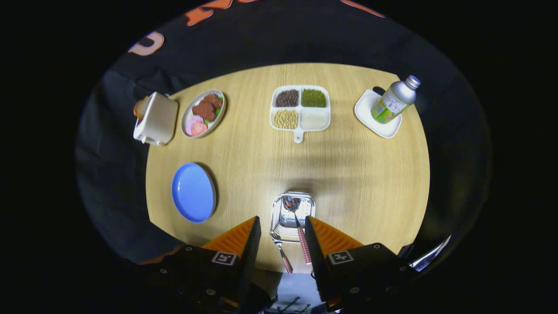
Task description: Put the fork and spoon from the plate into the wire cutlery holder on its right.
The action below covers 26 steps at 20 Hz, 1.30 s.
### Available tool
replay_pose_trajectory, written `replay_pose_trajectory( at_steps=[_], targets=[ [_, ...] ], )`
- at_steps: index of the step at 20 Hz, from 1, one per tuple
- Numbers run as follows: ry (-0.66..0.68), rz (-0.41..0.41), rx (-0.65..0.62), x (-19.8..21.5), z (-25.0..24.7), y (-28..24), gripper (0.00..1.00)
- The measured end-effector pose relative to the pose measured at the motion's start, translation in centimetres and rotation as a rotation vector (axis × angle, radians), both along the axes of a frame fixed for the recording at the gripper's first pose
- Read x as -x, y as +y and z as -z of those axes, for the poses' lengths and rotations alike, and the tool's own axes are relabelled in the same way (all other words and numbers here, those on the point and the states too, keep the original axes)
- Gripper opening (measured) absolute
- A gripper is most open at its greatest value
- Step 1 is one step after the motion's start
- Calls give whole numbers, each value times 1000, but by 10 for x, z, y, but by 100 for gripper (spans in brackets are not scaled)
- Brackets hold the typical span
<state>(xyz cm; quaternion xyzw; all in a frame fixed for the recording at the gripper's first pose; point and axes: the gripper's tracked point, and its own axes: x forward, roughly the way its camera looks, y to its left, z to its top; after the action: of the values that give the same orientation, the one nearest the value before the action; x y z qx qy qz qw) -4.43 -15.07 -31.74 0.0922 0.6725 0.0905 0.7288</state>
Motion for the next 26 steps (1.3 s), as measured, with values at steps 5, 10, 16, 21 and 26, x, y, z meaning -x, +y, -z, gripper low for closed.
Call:
replay_pose_trajectory(
  at_steps=[5,10,16,21,26],
  targets=[
    [-423,186,23,-31,-49,-21,81],
    [-737,344,144,-22,-106,-55,89],
    [-1046,494,319,16,-174,-100,88],
    [-1254,462,365,40,-195,-131,90],
    [-1330,376,334,55,-179,-164,91]
  ],
)
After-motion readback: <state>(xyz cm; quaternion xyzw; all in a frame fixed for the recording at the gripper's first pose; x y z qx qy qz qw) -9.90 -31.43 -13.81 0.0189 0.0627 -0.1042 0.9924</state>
